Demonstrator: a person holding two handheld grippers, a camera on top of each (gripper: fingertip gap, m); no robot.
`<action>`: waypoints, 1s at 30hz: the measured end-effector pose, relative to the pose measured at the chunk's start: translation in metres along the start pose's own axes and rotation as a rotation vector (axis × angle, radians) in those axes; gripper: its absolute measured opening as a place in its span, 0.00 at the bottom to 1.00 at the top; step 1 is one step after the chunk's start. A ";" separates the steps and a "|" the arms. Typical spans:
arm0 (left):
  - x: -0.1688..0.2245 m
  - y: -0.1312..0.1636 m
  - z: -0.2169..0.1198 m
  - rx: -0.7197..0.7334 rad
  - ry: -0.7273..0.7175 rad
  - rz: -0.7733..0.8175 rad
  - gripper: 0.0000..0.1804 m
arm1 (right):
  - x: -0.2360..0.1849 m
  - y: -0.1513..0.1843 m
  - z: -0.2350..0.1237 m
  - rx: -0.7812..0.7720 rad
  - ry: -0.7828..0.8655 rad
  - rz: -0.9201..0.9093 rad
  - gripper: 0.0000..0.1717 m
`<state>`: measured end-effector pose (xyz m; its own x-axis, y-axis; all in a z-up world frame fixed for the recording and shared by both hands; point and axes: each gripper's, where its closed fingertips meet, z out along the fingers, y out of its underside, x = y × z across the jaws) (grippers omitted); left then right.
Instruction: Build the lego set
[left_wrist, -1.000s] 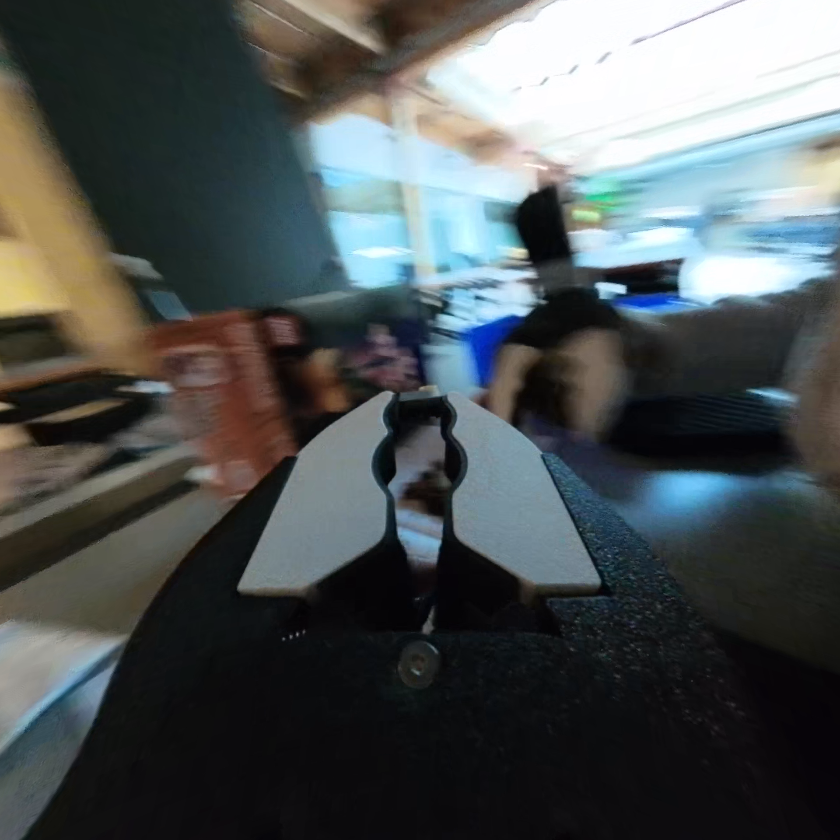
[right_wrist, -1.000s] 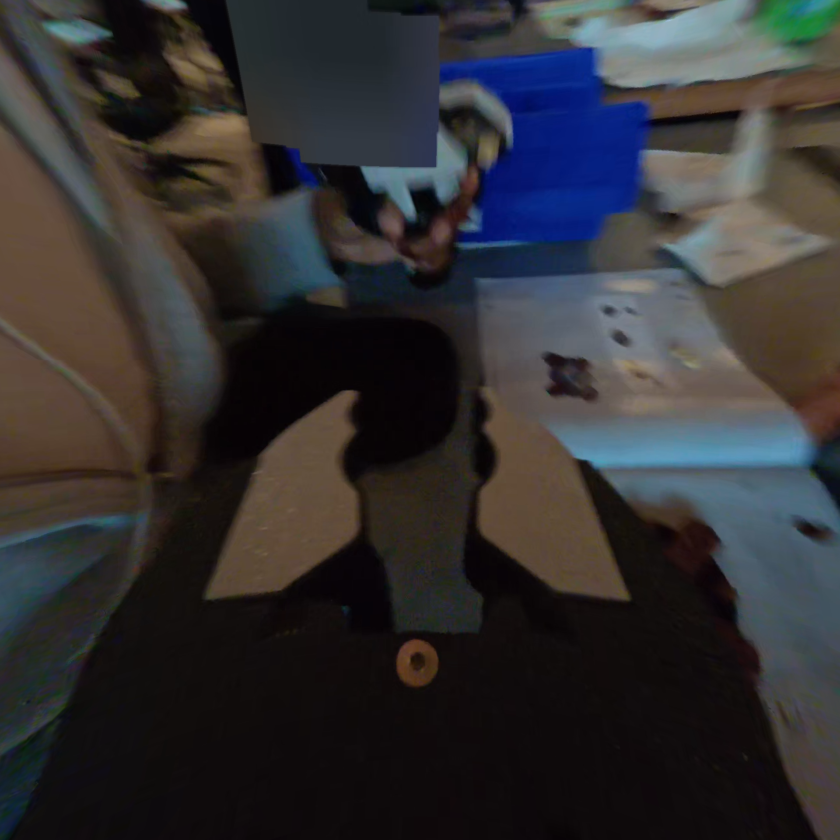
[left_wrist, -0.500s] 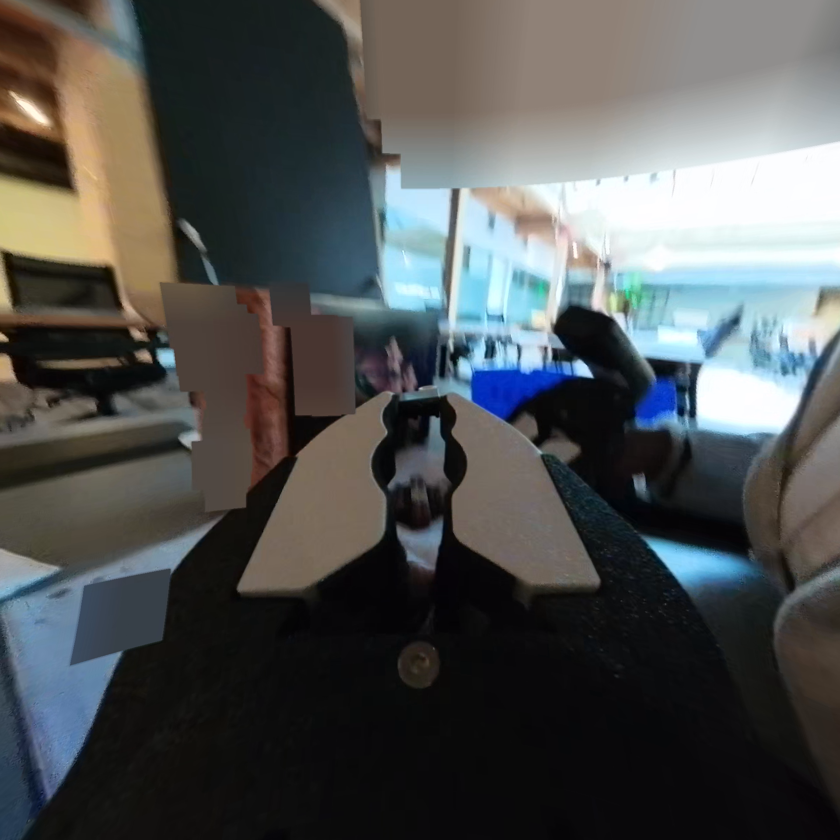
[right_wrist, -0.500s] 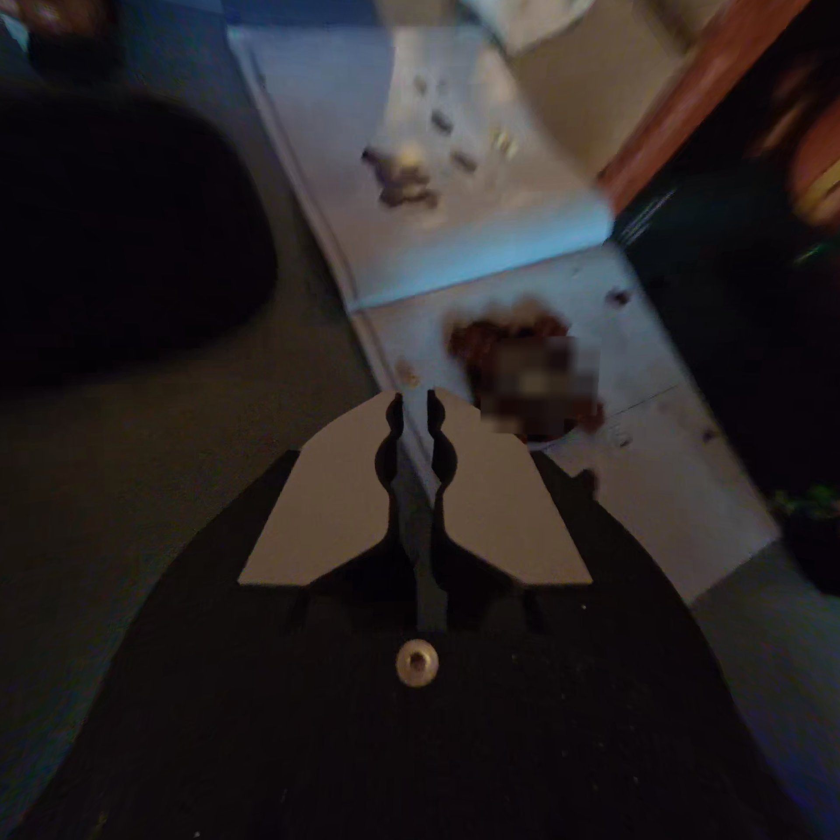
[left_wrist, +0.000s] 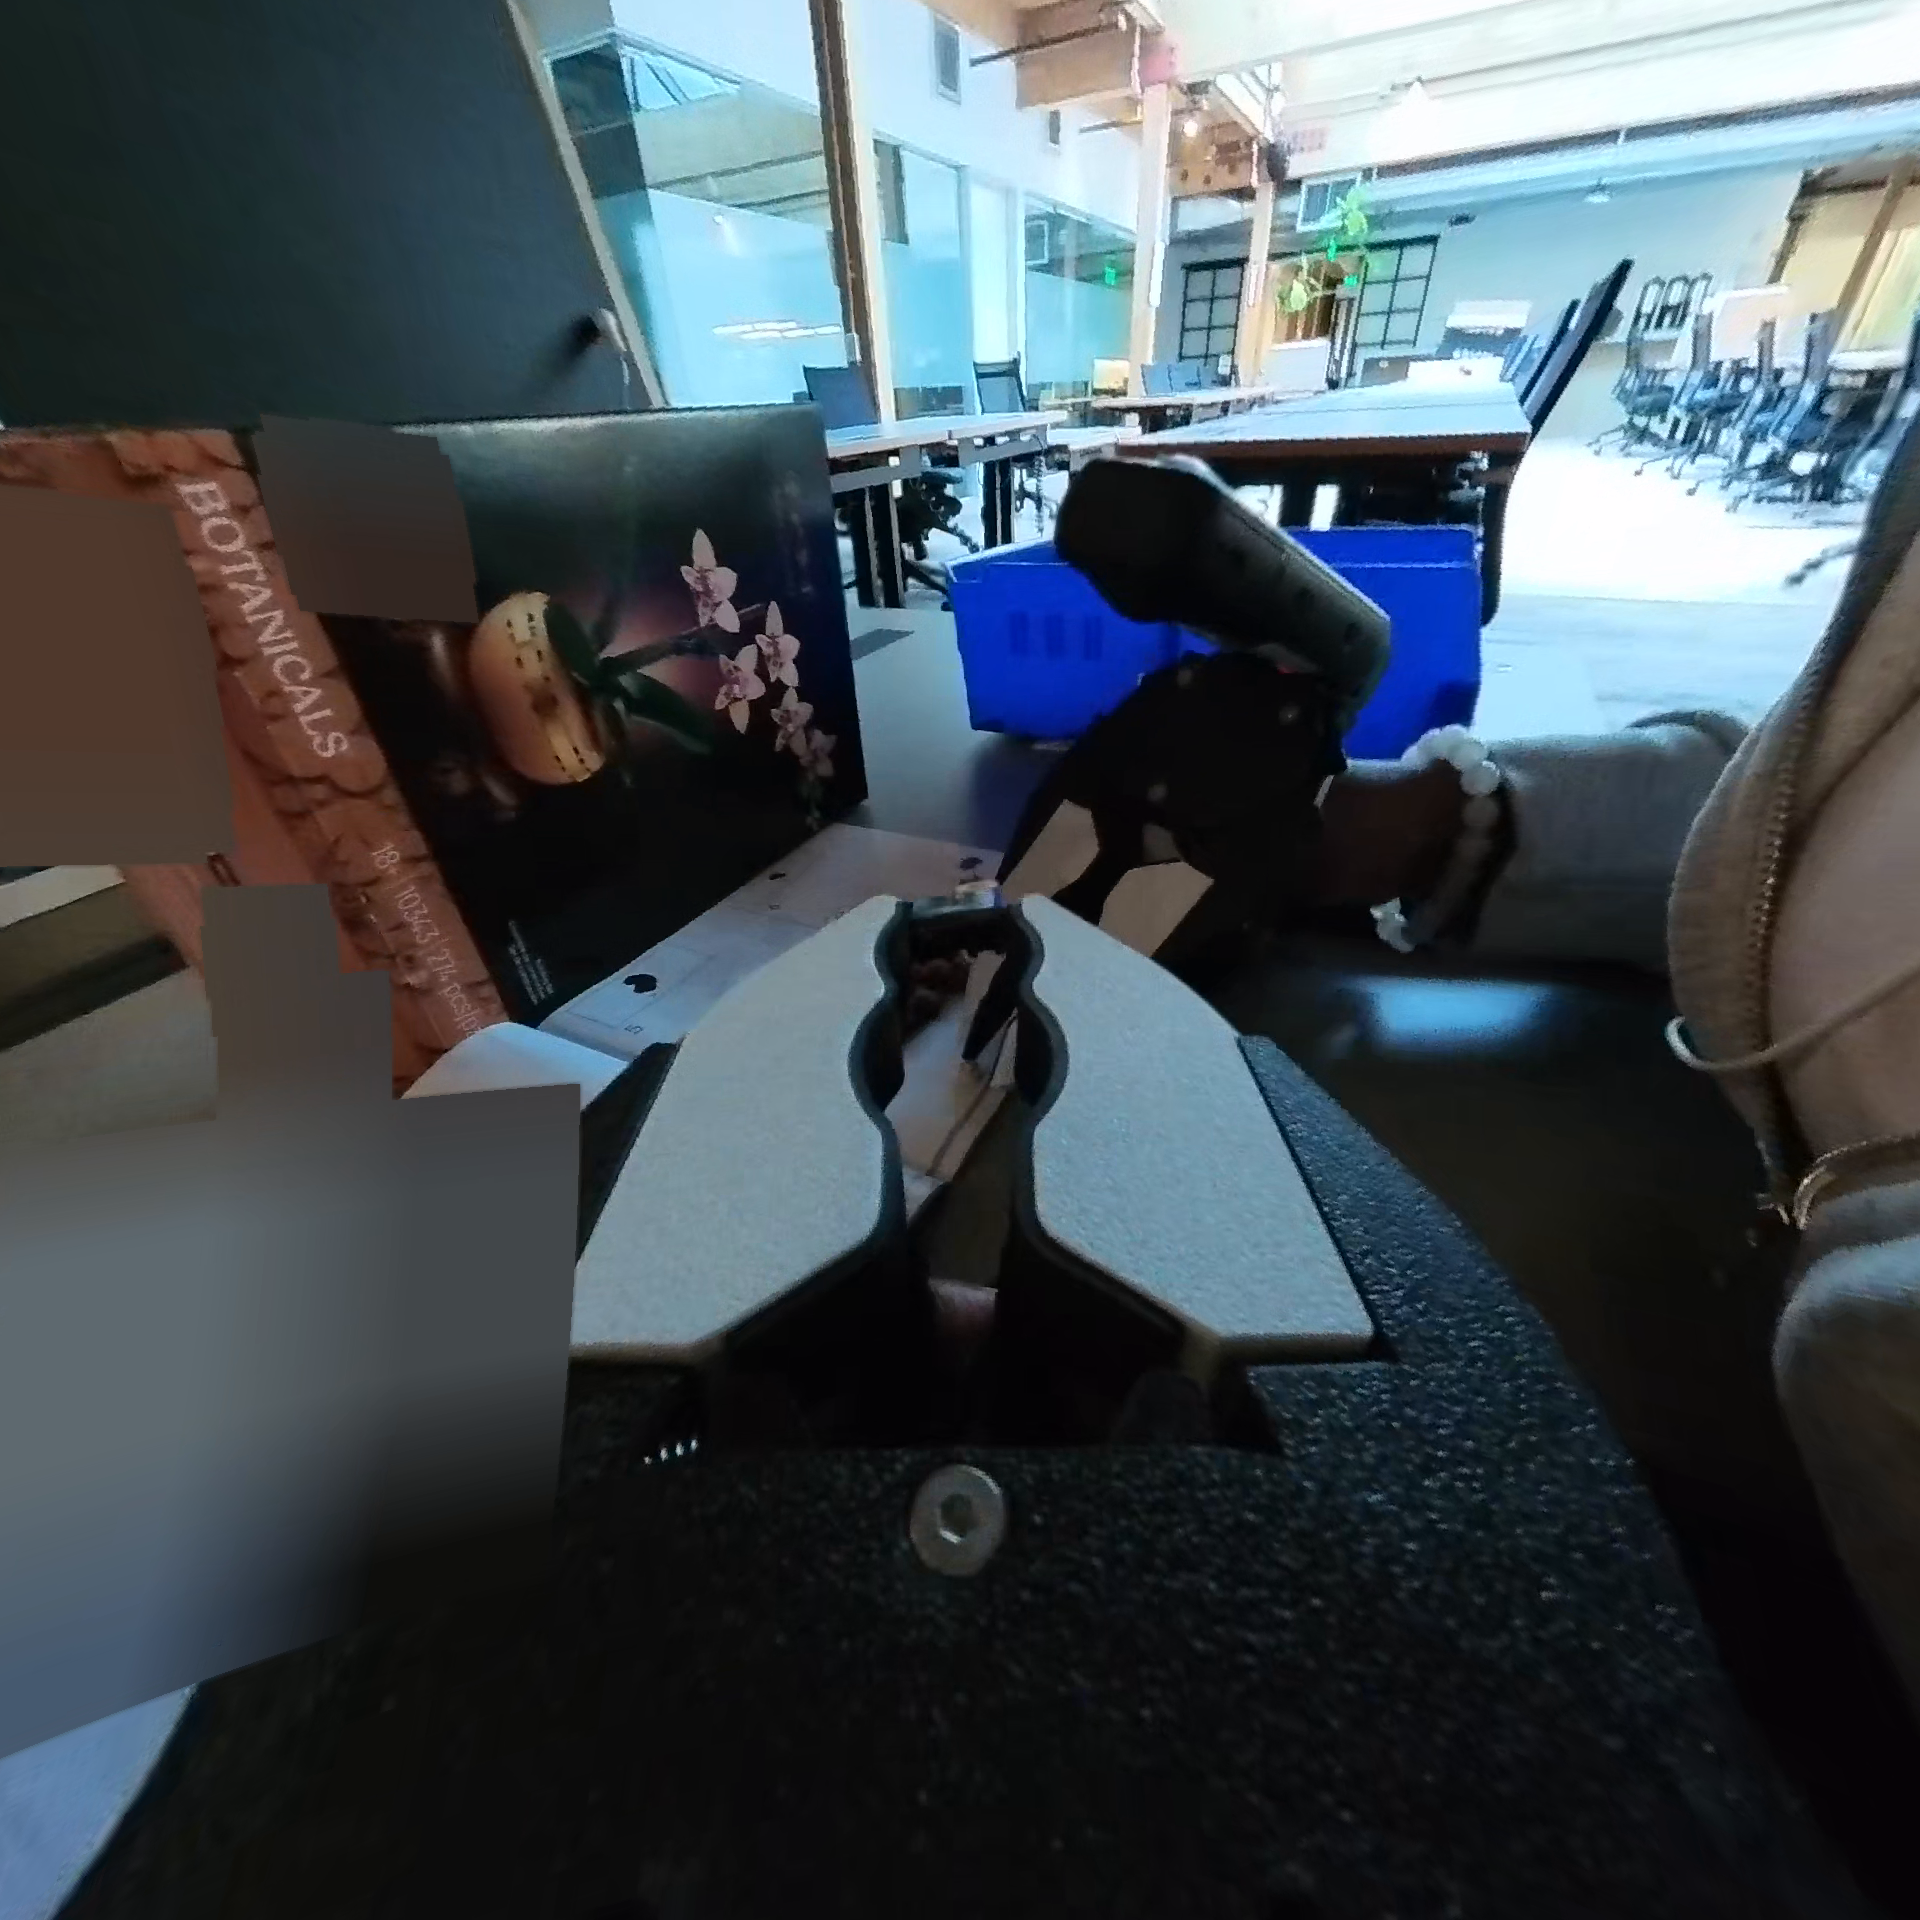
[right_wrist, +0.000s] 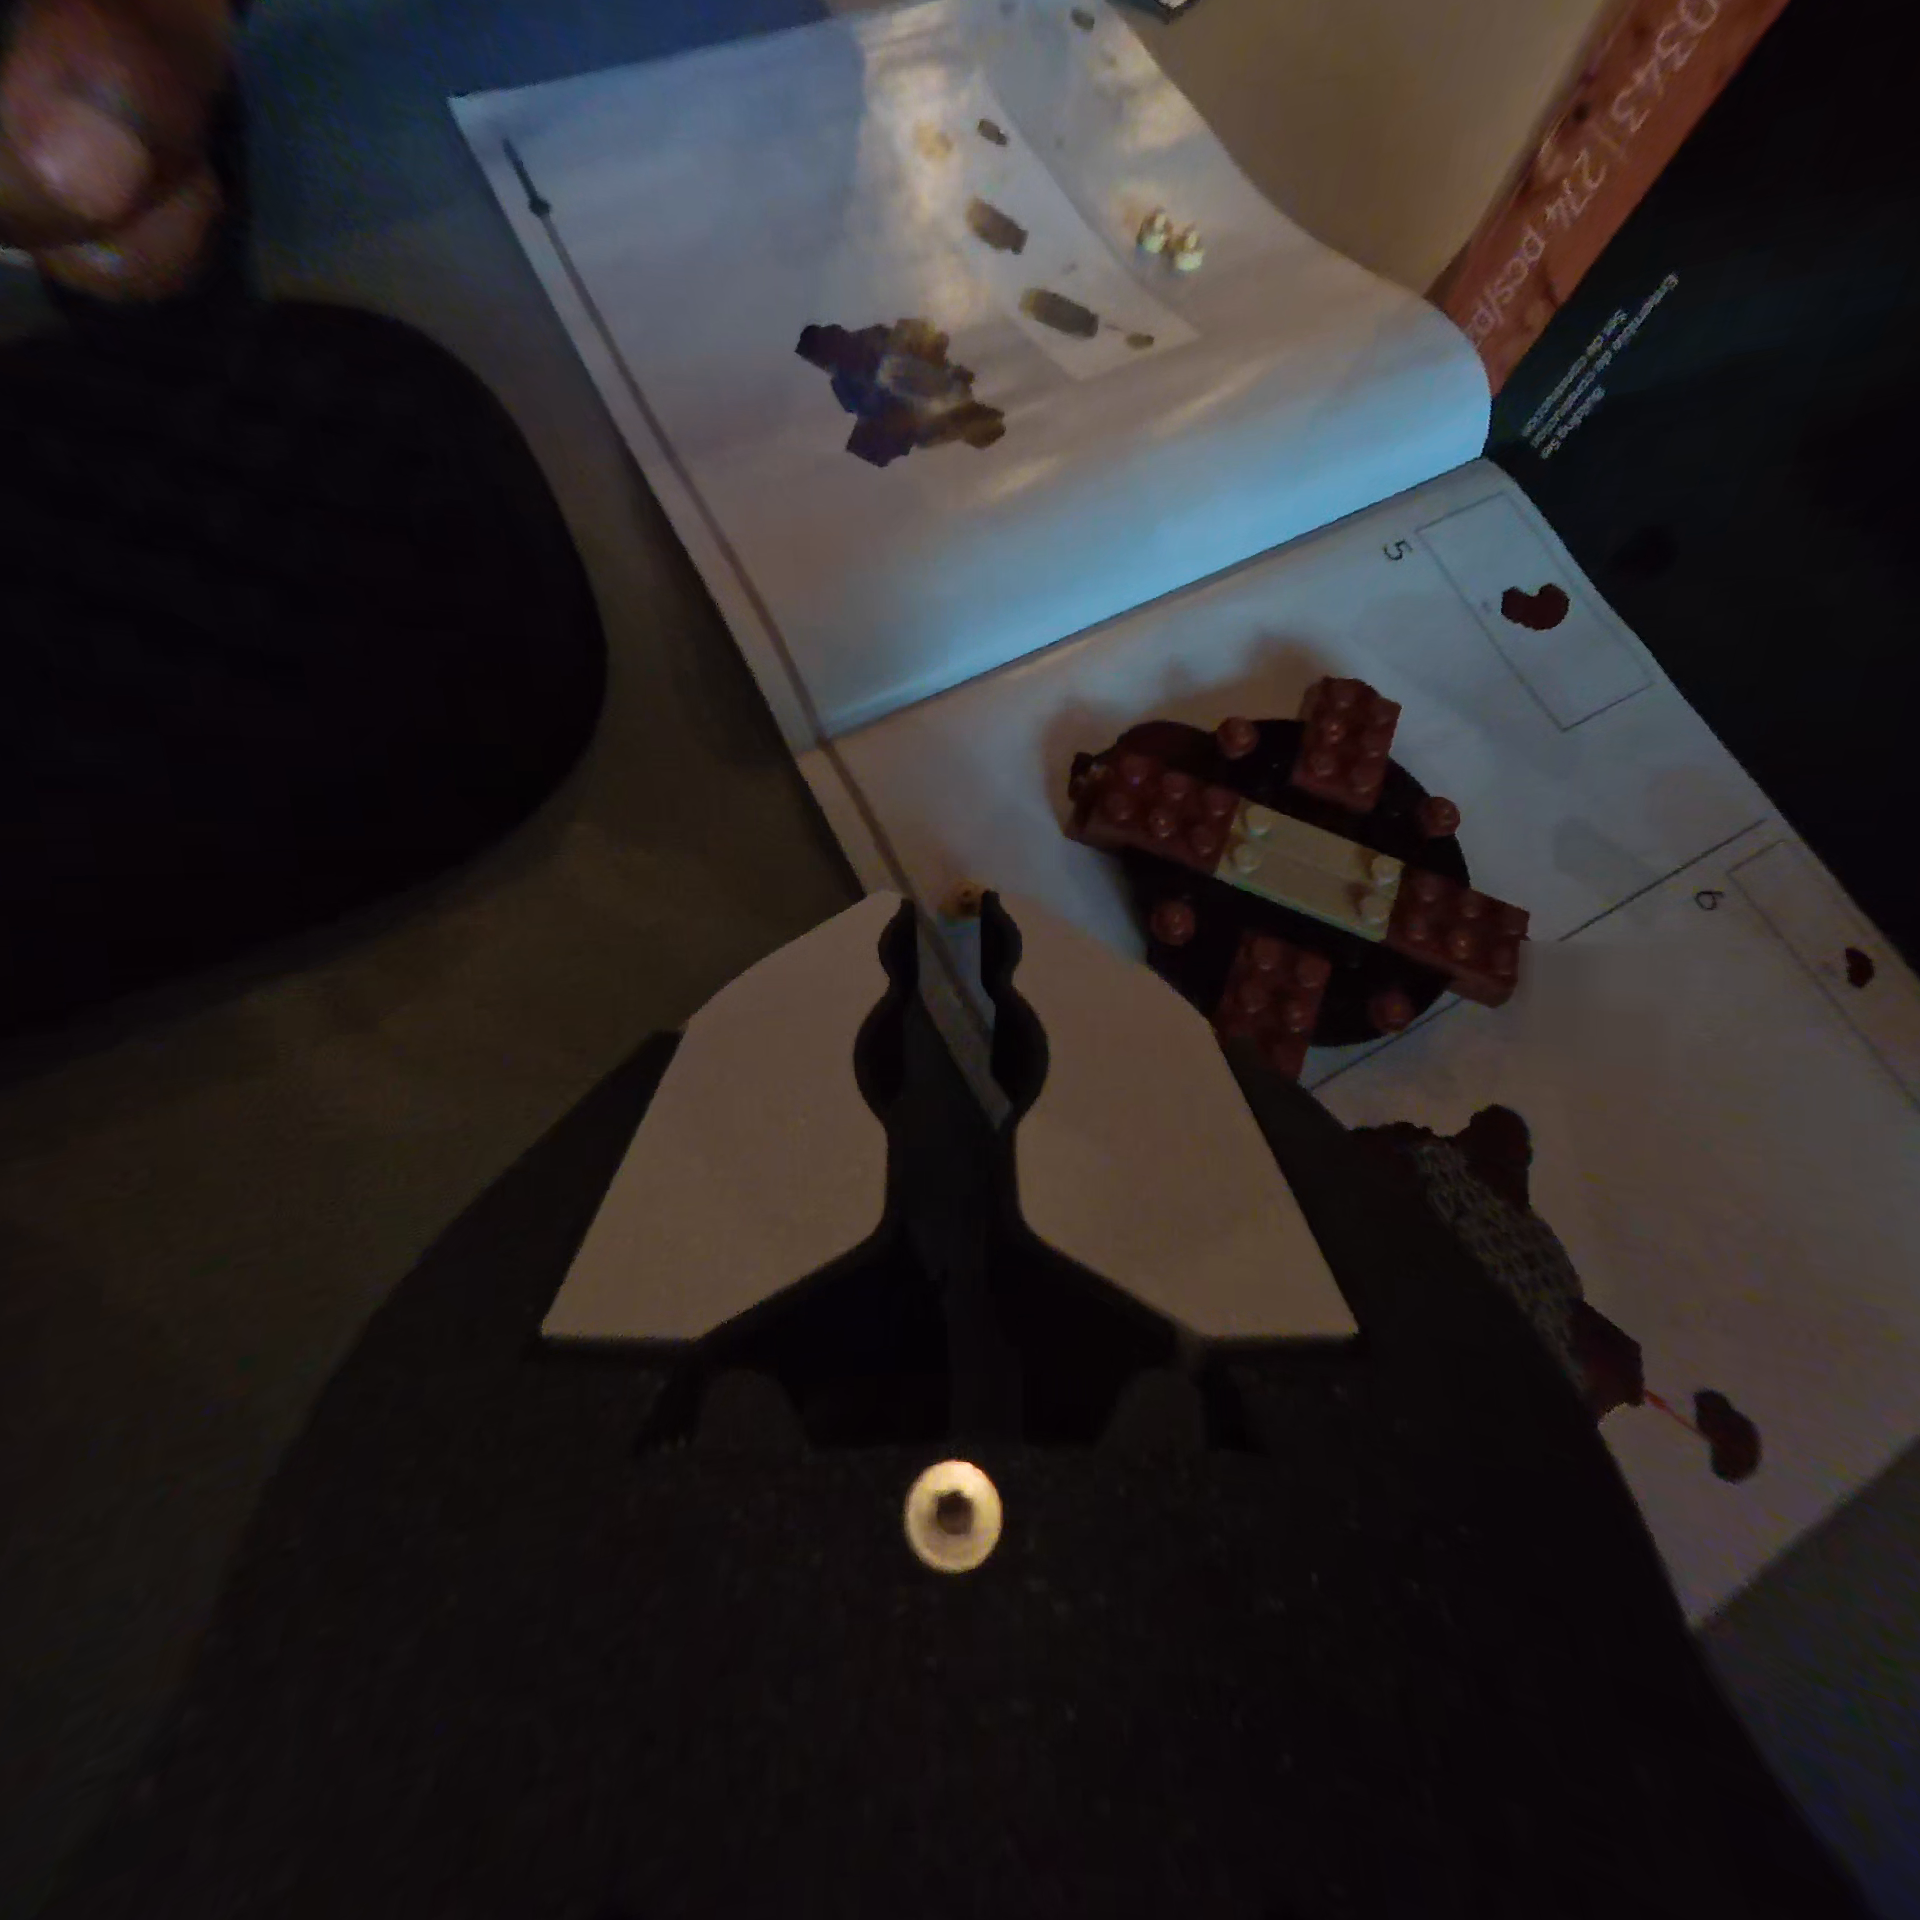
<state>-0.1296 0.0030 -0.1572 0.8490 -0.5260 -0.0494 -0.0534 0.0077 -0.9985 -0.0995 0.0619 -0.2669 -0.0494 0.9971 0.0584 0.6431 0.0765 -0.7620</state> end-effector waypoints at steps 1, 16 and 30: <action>-0.001 -0.001 -0.001 0.007 0.000 -0.006 0.09 | 0.001 0.000 0.001 0.000 0.004 0.007 0.06; -0.001 -0.020 0.005 0.113 0.044 -0.021 0.09 | 0.003 0.005 -0.010 -0.009 0.005 -0.050 0.07; 0.010 -0.041 0.023 0.145 0.284 -0.744 0.09 | -0.037 -0.120 -0.094 0.661 0.131 -0.525 0.17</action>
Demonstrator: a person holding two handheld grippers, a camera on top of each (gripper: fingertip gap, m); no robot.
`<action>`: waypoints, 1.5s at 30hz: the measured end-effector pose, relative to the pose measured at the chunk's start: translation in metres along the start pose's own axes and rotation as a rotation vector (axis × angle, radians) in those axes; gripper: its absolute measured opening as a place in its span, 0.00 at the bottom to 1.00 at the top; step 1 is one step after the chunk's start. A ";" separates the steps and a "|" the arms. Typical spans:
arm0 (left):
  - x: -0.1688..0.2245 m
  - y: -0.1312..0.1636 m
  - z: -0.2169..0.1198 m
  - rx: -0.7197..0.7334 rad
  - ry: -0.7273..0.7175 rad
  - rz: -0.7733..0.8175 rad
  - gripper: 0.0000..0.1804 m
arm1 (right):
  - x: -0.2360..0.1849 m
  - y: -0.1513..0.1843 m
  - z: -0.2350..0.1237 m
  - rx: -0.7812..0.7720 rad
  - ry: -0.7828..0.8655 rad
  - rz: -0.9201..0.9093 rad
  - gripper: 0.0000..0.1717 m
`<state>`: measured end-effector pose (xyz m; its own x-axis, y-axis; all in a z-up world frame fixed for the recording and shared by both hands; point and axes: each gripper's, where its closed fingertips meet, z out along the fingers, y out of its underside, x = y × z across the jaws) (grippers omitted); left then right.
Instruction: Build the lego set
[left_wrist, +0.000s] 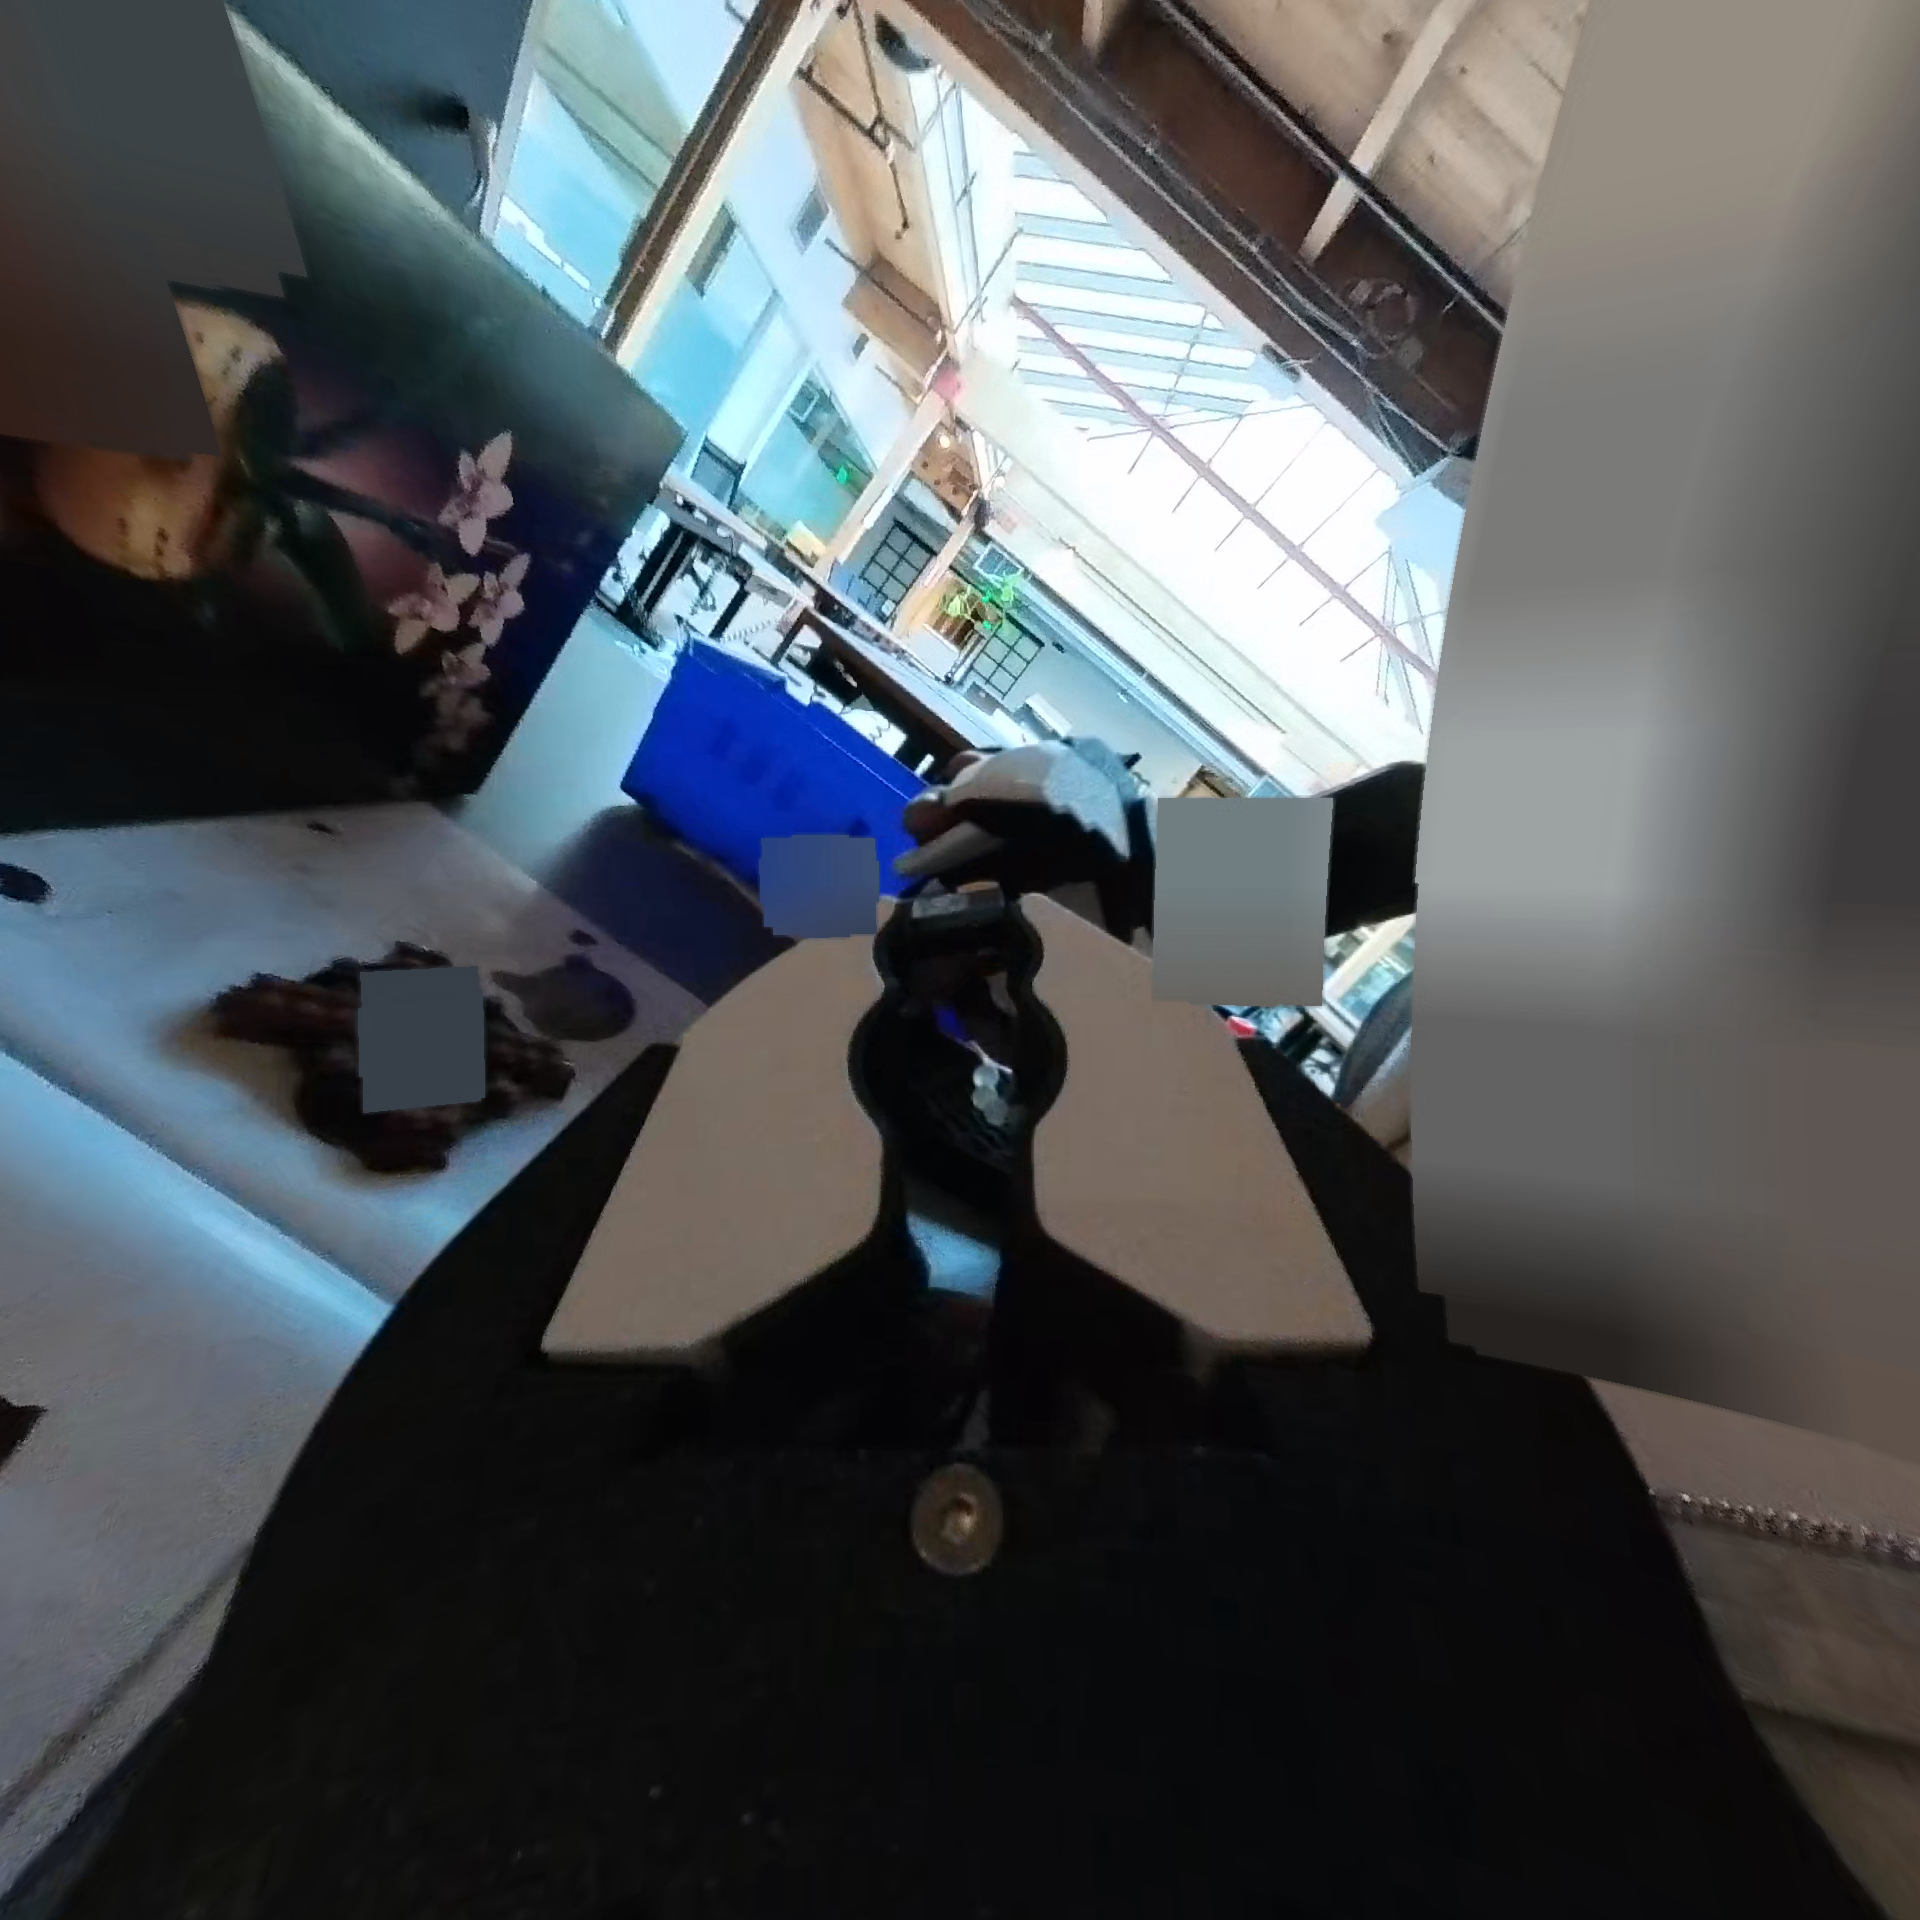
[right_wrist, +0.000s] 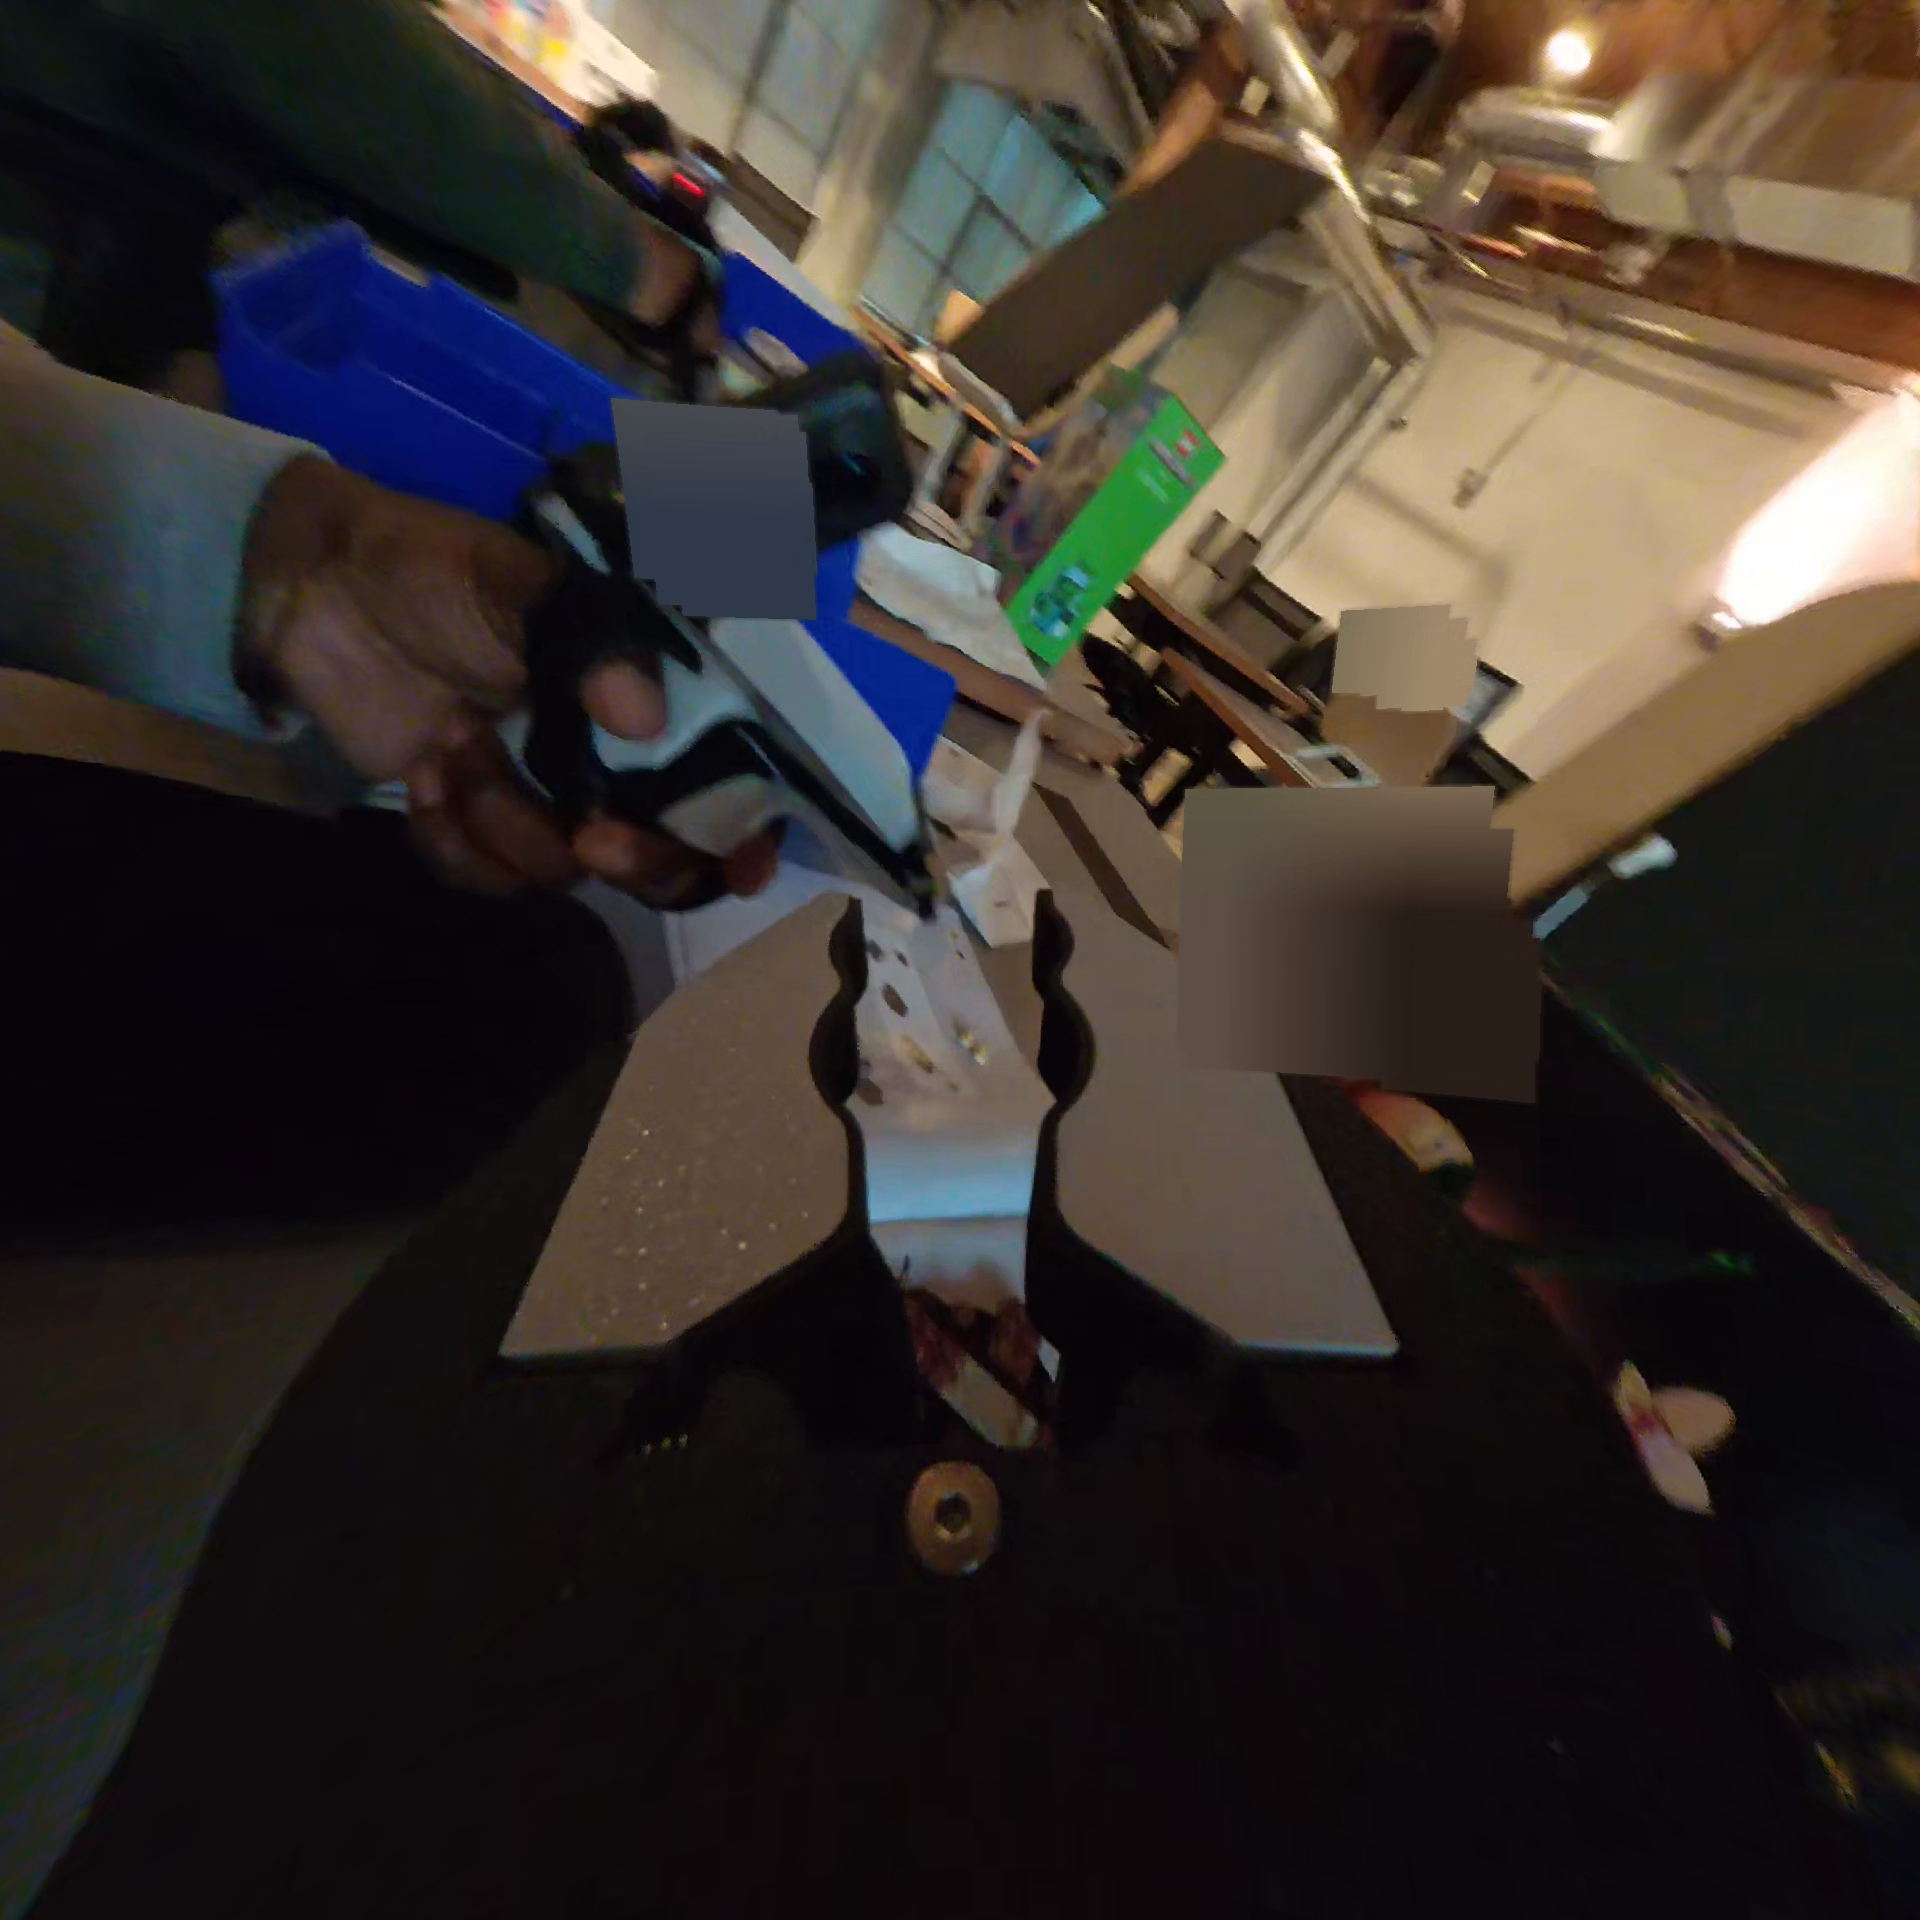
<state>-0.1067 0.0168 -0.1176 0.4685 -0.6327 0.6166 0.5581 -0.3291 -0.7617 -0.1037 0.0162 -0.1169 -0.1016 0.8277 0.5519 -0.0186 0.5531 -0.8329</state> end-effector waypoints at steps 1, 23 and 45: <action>0.001 0.000 0.001 0.000 0.004 -0.017 0.09 | -0.002 -0.003 0.001 0.014 -0.015 -0.004 0.16; -0.003 0.043 0.007 -0.387 -0.061 1.202 0.23 | -0.037 0.007 -0.027 -0.045 -0.740 1.636 0.02; -0.037 0.032 -0.004 -0.442 -0.119 1.027 0.09 | -0.044 0.071 -0.043 -0.307 -0.470 1.108 0.19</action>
